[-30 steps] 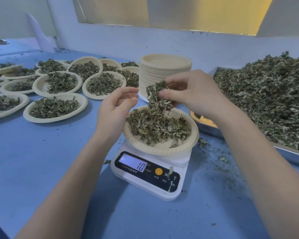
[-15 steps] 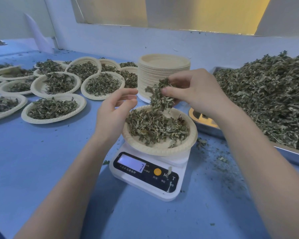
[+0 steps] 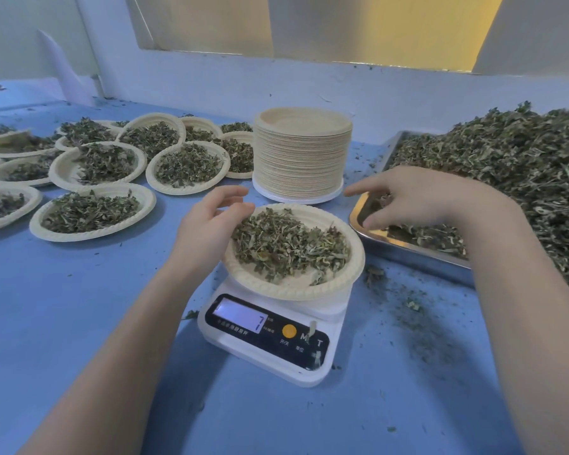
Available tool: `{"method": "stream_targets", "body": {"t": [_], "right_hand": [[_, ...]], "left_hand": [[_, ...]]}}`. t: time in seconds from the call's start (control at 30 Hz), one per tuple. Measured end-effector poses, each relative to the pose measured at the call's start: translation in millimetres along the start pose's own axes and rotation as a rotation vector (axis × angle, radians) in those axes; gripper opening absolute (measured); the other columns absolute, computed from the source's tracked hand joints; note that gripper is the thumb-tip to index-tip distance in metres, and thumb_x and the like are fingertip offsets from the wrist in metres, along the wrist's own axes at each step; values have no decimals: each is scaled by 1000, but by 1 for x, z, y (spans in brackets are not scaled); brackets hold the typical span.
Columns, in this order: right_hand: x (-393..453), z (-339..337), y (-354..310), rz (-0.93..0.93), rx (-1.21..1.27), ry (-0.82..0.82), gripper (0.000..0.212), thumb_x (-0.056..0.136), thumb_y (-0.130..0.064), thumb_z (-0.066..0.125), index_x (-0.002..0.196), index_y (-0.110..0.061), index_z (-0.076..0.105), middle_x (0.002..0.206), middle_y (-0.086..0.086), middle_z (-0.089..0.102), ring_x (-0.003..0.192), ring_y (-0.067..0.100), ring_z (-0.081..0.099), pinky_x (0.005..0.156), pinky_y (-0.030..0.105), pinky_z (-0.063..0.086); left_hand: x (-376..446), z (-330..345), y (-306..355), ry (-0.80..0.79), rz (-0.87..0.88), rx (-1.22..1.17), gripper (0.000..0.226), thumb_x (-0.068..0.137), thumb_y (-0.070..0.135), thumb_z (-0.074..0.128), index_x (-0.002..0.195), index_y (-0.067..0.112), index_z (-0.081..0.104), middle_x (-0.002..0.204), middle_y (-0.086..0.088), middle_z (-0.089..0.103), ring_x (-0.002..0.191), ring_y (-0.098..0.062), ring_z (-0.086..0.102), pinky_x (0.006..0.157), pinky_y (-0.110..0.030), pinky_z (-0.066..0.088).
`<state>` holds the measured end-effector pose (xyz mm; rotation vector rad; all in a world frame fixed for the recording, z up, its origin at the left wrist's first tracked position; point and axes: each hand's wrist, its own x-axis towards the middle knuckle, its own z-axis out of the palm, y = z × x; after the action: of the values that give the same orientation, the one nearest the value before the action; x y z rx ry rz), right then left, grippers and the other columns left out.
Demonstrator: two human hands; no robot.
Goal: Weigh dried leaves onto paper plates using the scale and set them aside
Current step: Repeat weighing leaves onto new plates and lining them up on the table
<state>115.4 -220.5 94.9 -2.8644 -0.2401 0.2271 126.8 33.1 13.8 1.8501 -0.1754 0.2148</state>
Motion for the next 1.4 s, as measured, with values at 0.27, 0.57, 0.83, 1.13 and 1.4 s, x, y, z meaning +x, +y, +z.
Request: {"method": "stream_targets", "body": {"t": [0.27,0.57,0.83,1.13,1.4], "right_hand": [[-11,10,-8,-57,90,-294,132,38,-54,85,146,-51,9,152,-23,20,140,2,18,106,27,24],[-6,28,-4,-148,165,-261,138,37,-55,86,148,-45,5,138,-31,26,122,-10,21,101,18,17],[21,19,-47,-360,242,-174,131,41,-58,83,148,-44,9,127,-41,26,112,-24,23,83,-5,18],[95,53,-107,-344,350,-211,107,66,-16,85,151,-24,20,141,8,47,117,15,56,105,35,42],[118,72,-106,-220,298,-118,88,70,-14,83,145,-23,36,120,4,62,102,20,63,99,34,44]], "left_hand": [[-3,4,1,-87,-105,4,43,92,41,52,133,31,50,124,9,56,118,-10,50,102,-33,36],[-9,11,6,-57,-163,-84,52,93,46,49,139,24,42,140,5,44,123,-12,43,100,-30,31],[4,-47,17,111,-150,-97,44,88,45,53,127,24,53,128,5,52,119,-18,49,103,-38,36],[3,-101,-34,189,-349,-101,56,87,33,62,135,13,40,125,4,49,107,-12,48,90,-30,35],[1,-100,-46,-85,-311,332,135,54,43,88,150,17,-3,158,-1,0,145,-17,4,115,-36,13]]}}
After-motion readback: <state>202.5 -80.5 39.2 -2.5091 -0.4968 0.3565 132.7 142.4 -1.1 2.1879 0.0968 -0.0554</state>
